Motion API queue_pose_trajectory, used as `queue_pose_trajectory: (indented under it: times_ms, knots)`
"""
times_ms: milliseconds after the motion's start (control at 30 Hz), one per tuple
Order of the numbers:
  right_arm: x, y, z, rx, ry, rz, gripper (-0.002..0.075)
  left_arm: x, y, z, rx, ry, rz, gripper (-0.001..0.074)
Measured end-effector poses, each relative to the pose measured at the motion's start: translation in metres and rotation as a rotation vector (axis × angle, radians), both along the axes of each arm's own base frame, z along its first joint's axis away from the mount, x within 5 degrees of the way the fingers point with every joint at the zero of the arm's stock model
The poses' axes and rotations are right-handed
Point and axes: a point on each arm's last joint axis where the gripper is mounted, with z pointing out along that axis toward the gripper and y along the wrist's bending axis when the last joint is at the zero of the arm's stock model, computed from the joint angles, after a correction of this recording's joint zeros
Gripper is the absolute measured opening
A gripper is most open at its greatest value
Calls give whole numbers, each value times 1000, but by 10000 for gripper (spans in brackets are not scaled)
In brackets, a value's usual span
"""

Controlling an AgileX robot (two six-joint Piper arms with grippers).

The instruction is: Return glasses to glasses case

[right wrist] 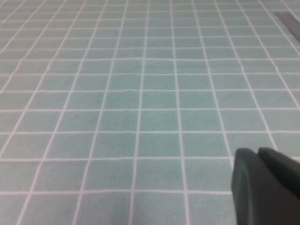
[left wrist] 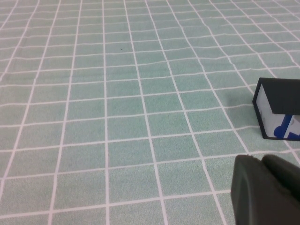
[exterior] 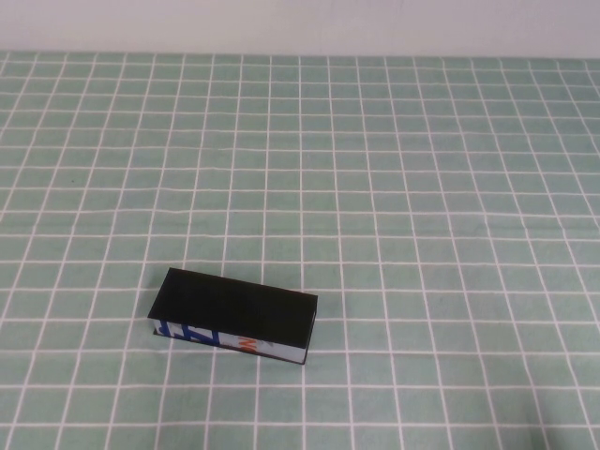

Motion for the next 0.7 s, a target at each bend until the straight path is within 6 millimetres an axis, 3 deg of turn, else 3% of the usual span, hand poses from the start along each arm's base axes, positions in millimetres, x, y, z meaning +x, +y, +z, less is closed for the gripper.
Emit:
queue_pose_trajectory:
  times_ms: [700]
  knots:
    - [0, -4, -1, 40, 15, -52, -12, 0, 0, 0, 0, -2, 0, -2]
